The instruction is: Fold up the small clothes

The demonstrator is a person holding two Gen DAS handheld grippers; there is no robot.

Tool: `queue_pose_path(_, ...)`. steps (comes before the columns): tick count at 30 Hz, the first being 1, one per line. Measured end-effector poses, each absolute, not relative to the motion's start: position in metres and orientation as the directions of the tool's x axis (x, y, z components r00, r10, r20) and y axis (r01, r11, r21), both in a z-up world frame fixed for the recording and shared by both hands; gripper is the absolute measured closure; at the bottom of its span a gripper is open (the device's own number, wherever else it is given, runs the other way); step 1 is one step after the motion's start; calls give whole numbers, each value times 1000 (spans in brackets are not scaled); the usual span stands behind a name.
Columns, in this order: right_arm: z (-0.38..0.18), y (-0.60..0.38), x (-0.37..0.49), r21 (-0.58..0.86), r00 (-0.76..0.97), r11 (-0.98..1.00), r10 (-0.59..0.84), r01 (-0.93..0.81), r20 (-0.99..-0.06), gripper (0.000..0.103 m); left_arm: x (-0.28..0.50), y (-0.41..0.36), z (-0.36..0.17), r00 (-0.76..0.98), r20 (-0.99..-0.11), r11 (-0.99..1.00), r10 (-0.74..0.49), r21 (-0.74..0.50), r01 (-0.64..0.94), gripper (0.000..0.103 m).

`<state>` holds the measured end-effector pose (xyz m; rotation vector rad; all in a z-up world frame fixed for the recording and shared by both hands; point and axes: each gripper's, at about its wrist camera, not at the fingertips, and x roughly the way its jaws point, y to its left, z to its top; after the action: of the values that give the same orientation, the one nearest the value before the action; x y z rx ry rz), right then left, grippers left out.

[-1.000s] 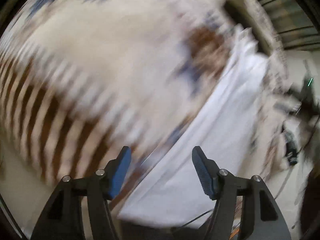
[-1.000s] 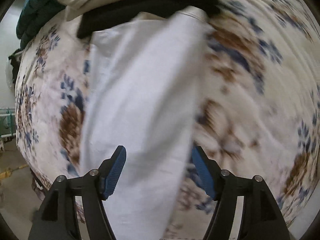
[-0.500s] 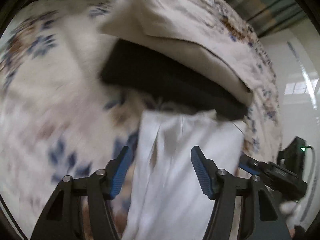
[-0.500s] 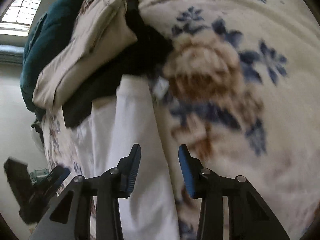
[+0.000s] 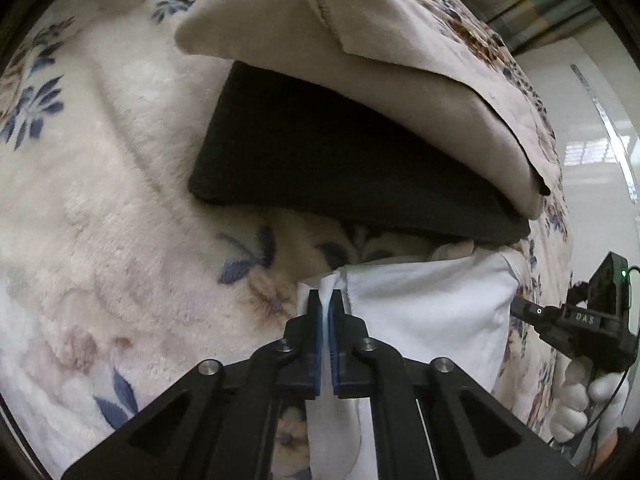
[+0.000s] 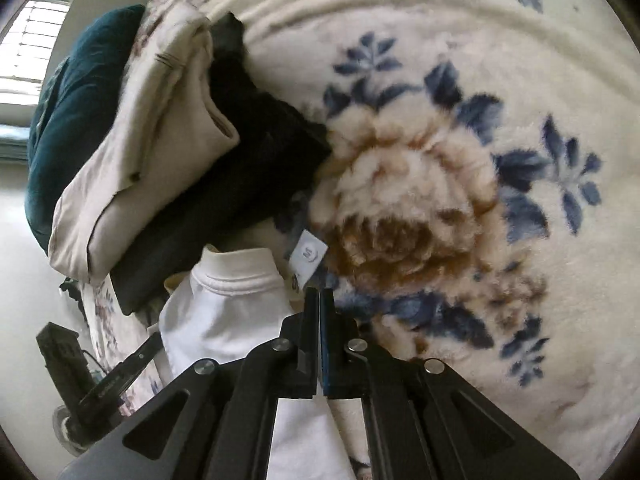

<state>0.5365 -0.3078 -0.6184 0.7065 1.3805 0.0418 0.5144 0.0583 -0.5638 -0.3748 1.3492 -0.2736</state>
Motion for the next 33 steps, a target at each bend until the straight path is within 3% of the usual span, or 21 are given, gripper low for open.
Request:
queue_pose_path(2,-616,-310,535,472,210,791,423,389,-881,100,518,56,-560,204,-878,896,-432,-444,-14,99)
queue_pose_path(3,-614,-310,533,485,210,783,437,390,-875,87,519,57,-559,201,-869,885,-453,-465,-17,99)
queue_pose_path(4,-613,-311,531,496,208,774,450,394,-868,63,520,60,-560,191,-860,874,-472,-485,-27,96)
queue_pose_path(6,-613,-311,523,526,222,745,478,410,-850,49,522,66,-565,171,-837,844,-520,-534,-48,85)
queue_pose_path(11,-613,-297,498,521,192,739,489,427,-851,49,504,79,-542,189,-829,845,-526,-535,3,84)
queue_pose_path(15,-589,-281,441,485,127,785,475,385,-871,49,445,93,-503,188,-820,839,-541,-542,48,79)
queue_pose_path(20,-572,-260,343,430,6,827,459,363,-889,49,327,124,-469,147,-835,846,-531,-532,32,53)
queue_pose_path(21,-570,-256,317,418,-20,832,456,365,-890,49,304,128,-466,132,-847,856,-515,-516,26,51)
queue_pose_path(26,-570,-238,202,385,-109,845,452,370,-885,49,183,147,-488,-23,-903,903,-429,-428,-32,50)
queue_pose_path(33,-605,-221,82,343,-197,840,453,420,-869,49,89,142,-538,-153,-921,933,-359,-350,-80,53)
